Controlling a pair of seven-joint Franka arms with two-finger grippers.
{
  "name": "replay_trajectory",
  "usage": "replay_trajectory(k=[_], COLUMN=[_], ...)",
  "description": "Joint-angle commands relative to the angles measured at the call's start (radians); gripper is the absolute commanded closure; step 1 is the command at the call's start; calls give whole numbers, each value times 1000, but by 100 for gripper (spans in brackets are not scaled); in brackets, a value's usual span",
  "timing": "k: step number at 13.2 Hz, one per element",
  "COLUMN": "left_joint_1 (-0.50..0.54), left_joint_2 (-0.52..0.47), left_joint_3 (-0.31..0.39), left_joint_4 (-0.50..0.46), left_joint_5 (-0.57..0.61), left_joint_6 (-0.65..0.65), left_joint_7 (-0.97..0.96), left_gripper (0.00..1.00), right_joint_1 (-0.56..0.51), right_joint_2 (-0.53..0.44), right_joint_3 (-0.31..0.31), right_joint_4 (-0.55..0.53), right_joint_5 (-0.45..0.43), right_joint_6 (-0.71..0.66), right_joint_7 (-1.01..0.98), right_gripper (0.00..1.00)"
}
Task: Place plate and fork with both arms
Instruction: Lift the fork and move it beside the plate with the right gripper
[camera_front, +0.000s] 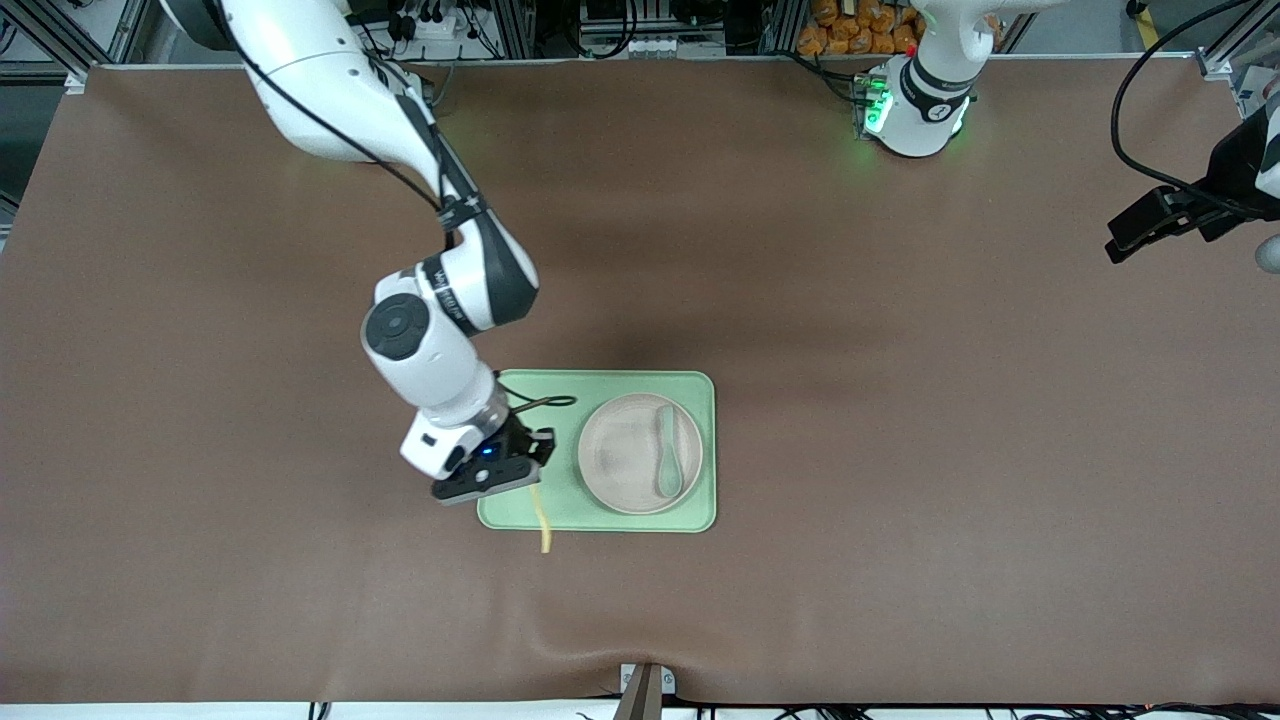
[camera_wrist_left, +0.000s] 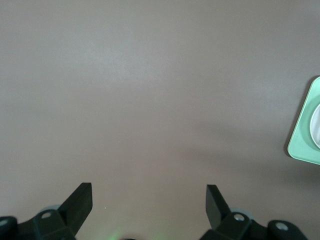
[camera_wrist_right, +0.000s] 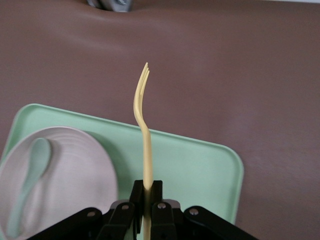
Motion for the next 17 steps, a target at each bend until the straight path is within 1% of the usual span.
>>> replay_trajectory(k=[1, 2, 4, 6, 7, 9, 10, 17], left_joint_1=[-3, -4, -3, -4, -4, -4, -6, -3], left_joint_2=[-18, -18, -18, -18, -18, -18, -18, -18], left_joint_3=[-2, -2, -2, -3, -2, -3, -3, 0], left_joint_4=[3, 6, 3, 4, 6, 6, 6, 6], left_joint_5=[15, 15, 15, 15, 12, 6, 6, 4], left_joint_6=[-11, -11, -11, -11, -11, -11, -11, -11], left_joint_7=[15, 14, 15, 15, 15, 14, 5, 15], left_gripper=[0, 0, 0, 0, 0, 0, 0, 0], right_joint_1=[-23, -38, -26, -8, 3, 37, 53, 67], right_joint_2=[-51, -53, -54, -51, -47, -38, -33, -18], right_joint_3=[14, 14, 14, 14, 14, 14, 14, 14], right_joint_4=[-142, -167, -198, -225, -253, -326, -340, -342], right_joint_5=[20, 20, 20, 20, 20, 20, 20, 19], right_joint_6=[31, 29, 31, 41, 81, 216, 247, 249], right_joint_7=[-5, 39, 174, 222, 234, 290, 310, 321], right_gripper=[100, 100, 100, 100, 100, 100, 100, 99])
